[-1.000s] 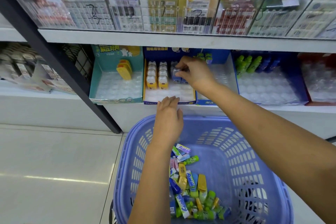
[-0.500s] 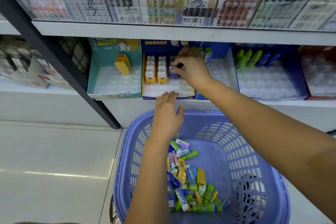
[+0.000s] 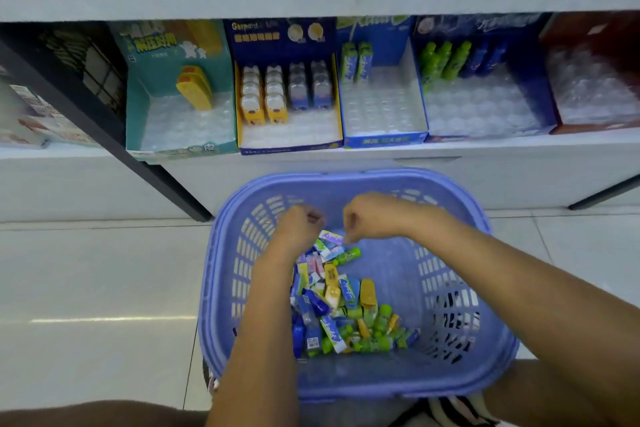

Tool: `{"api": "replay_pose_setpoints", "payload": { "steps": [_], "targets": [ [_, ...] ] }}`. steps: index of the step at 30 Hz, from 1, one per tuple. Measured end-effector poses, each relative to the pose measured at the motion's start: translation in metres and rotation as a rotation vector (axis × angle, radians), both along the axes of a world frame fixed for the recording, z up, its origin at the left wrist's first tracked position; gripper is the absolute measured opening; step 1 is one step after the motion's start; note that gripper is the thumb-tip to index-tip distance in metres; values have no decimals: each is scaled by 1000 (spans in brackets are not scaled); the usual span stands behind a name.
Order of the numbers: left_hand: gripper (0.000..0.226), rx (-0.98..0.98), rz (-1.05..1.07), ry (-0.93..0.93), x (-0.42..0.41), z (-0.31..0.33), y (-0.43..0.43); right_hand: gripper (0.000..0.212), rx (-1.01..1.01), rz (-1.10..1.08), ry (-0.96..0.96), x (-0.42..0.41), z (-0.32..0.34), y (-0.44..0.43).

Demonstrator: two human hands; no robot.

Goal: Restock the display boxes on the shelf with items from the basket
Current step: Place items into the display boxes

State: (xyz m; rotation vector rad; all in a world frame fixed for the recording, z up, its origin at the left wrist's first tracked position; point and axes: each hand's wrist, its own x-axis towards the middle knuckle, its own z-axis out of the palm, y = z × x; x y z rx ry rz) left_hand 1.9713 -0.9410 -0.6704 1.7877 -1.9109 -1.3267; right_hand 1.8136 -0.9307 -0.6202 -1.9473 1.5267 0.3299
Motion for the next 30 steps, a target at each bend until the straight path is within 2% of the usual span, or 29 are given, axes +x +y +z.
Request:
{"api": "replay_pose_setpoints", "payload": {
  "steps": [2,4,8,11,15,18,22,24,25,27,30],
  "targets": [
    [23,109,-55,-31,-8,-31,8,30,209,79,143,-5,-30,21],
    [30,184,-103,-60,-19,-56,18,32,363,77,173,-12,-61,44],
    [37,199,-194,-156,-29,-95,35,45,536,209,272,-22,-111,79],
    [45,169,-265,-230,-31,-116,42,57,529,198,239,-26,-133,92],
    [43,72,-305,-291,-39,-130,46,41,424,105,153,-30,-151,102],
    [43,48,-303,-343,-42,-140,45,30,378,52,172,-26,-156,102],
    [43,38,-252,-390,-51,-151,47,28,426,-32,197,-30,-153,92],
    [42,32,-205,-394,-54,-153,49,18,468,-59,189,-39,-143,76],
    [42,32,-186,-400,-55,-153,49,14,503,-60,170,-42,-135,66],
    [40,60,-144,-385,-56,-153,49,24,529,-107,86,-50,-116,49],
    [35,135,-58,-269,-56,-147,45,29,455,-321,-118,-65,-92,30]
  ]
}}
